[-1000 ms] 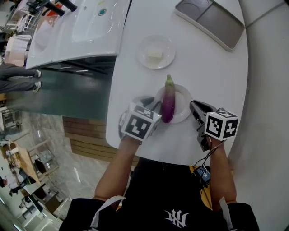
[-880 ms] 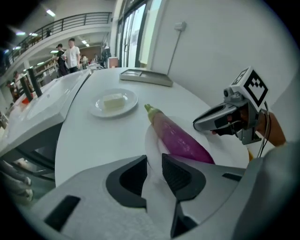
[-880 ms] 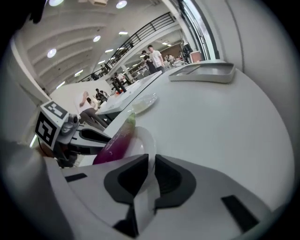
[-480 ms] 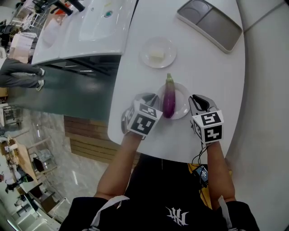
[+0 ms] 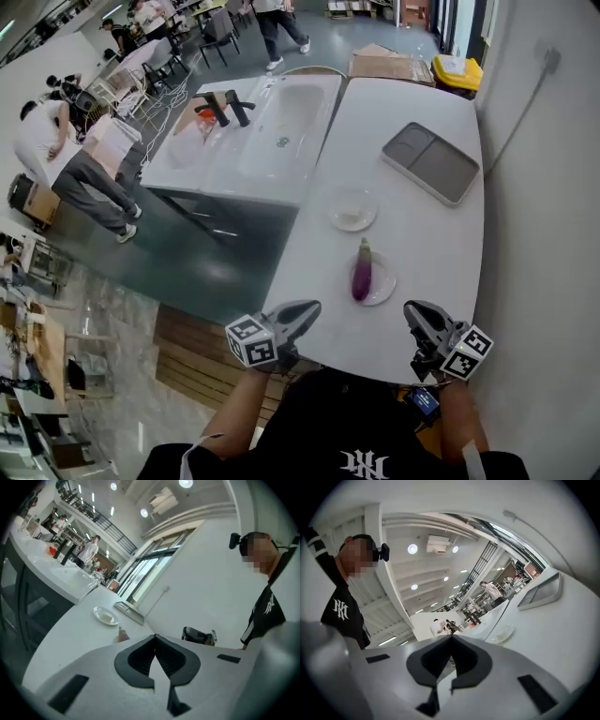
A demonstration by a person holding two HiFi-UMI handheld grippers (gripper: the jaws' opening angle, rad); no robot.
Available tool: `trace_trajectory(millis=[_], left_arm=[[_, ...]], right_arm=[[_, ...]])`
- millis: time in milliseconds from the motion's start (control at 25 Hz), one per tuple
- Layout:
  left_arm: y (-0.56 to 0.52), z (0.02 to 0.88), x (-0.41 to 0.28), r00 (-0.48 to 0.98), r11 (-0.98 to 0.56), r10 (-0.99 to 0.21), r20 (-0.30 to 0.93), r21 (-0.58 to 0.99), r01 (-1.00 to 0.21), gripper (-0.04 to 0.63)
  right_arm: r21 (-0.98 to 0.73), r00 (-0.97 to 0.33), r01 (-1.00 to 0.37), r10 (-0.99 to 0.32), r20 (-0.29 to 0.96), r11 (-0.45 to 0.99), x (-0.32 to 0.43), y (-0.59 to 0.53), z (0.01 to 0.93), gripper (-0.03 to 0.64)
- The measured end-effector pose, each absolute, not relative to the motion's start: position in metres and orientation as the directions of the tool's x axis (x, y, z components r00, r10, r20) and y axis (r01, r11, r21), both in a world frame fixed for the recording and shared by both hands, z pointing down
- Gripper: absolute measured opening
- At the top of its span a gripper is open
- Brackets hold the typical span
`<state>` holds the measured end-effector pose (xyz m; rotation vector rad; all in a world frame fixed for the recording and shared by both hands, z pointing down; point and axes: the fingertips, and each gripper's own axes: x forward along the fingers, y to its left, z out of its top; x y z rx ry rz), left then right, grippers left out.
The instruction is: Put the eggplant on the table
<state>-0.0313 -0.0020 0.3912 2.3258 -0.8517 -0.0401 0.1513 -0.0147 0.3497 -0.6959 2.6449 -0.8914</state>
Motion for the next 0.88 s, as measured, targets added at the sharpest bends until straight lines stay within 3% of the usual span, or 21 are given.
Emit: trace_trajectory(millis=[120,280,600,680,880], left_arm=[[0.030,0.378,-0.024,0.798,-0.602,-0.592,0.113,0.596,-0.531,0.006],[0.032,0.363,-0.017,0.857,-0.690,-0.513,0.053,0.568,-0.449,0.006],[0.078,0.321,-0.019,0.961,-0.842,-0.272,-0.038,0.493,-0.219,0.006],[0.100,0.320,-0.038,0.973,-0.846,-0.227,-0.037,0.502,-0.179,0.006],[0.156,0.323,-0.092,0.993,-0.857,-0.117,0.013,0.505,-0.107,0.006]], right_arm=[[-0.598,-0.869,-0.308,-0.475,-0.140,0.740,0.138,0.018,0.332,0.003],[-0.537,-0.873,-0.275,-0.441,-0.209,0.798,0.119,0.044,0.299,0.003],[-0.563,-0.821,-0.361,-0.539,-0.186,0.743,0.090,0.100,0.298,0.003],[-0.556,-0.816,-0.392,-0.556,-0.157,0.733,0.068,0.107,0.298,0.003],[-0.300,-0.855,-0.505,-0.516,0.046,0.810,-0.017,0.135,0.285,0.003]])
